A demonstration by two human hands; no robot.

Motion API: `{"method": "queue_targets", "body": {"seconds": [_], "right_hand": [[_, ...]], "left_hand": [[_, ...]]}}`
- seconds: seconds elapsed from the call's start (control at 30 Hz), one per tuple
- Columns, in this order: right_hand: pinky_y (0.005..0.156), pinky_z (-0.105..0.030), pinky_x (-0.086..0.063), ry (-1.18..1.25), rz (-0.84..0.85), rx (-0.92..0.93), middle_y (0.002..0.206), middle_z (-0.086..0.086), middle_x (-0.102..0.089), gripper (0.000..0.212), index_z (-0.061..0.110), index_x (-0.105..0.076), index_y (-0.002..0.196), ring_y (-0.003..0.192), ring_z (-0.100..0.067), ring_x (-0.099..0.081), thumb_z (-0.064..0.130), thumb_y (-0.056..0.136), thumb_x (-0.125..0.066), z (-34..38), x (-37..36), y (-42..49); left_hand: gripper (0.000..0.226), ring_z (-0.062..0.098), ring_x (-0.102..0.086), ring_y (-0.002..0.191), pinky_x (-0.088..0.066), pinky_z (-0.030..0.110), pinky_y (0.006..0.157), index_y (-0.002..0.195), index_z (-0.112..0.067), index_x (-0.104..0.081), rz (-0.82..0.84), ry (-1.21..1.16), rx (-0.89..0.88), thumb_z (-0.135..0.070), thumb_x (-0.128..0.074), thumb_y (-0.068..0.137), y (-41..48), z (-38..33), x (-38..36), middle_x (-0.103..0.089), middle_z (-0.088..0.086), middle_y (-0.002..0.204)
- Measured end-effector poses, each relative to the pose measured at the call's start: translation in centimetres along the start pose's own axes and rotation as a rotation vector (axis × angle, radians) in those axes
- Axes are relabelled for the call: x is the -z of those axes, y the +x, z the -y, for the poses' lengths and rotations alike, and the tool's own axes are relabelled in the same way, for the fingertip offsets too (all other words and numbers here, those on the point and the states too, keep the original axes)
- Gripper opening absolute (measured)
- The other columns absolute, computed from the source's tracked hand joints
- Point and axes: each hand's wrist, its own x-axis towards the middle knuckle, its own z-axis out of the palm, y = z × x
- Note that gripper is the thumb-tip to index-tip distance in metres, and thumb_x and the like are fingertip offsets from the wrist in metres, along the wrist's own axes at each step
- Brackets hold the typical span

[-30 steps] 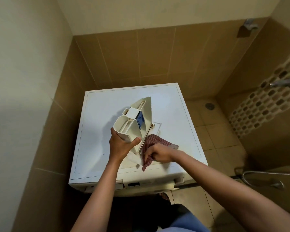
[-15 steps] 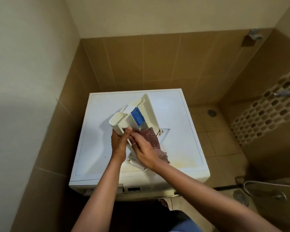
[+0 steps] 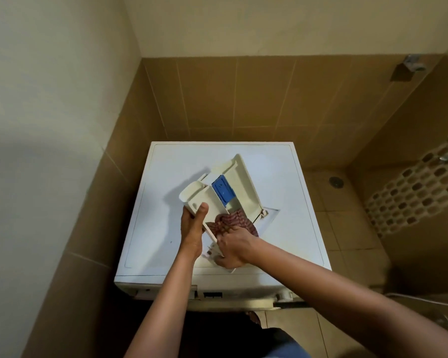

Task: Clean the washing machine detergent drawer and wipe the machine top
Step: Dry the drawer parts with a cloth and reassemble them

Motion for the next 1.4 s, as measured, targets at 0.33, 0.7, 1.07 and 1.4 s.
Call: {"method": "queue_targets", "body": {"seconds": [0.33,0.7,1.07,1.4], "right_hand": [[0.09,-0.044,-0.045,-0.042,-0.293,0.101,0.112,-0.018,-0.061,0.021,-0.001,-0.057,0.111,0.097,-0.035,-0.062,0.008,0.095,-0.046,-0.8,-0.2,0.4],[0.077,-0.013,-0.049,1.497,-0.981,-0.542,0.098,0.009,-0.061,0.021,0.015,-0.051,0.113,0.091,-0.006,-0.059,0.017,0.093,-0.058,-2.3,-1.8,-2.8],[0.099,-0.035,-0.043,1.162,-0.964,-0.522,0.126,-0.006,-0.039,0.04,0.006,-0.041,0.128,0.11,-0.018,-0.048,0.014,0.091,-0.054,1.4,-0.3,1.7],[0.074,-0.024,-0.048,1.356,-0.518,-0.428,0.089,0.003,-0.064,0.023,0.021,-0.057,0.095,0.084,-0.016,-0.06,0.027,0.077,-0.07,-0.5,0.2,1.8]], "left_hand": [[0.056,0.022,-0.065,0.098,-0.055,0.036,0.075,0.118,-0.029,-0.056,-0.058,-0.027,0.035,-0.053,-0.067,0.068,0.7,-0.6,0.0,-0.066,0.009,0.112],[0.069,0.02,-0.061,0.107,-0.054,0.042,0.082,0.124,-0.034,-0.049,0.072,0.082,0.027,-0.053,-0.067,0.06,2.2,-1.2,0.7,-0.063,0.003,0.121],[0.039,0.018,-0.062,0.095,-0.052,0.033,0.071,0.109,-0.035,-0.051,-0.059,0.05,0.061,-0.041,-0.056,0.071,3.0,-1.3,0.5,-0.065,0.001,0.108],[0.039,0.022,-0.061,0.1,-0.05,0.039,0.085,0.113,-0.027,-0.057,-0.055,0.14,0.05,-0.037,-0.059,0.076,3.5,-1.4,1.7,-0.066,0.001,0.104]]}}
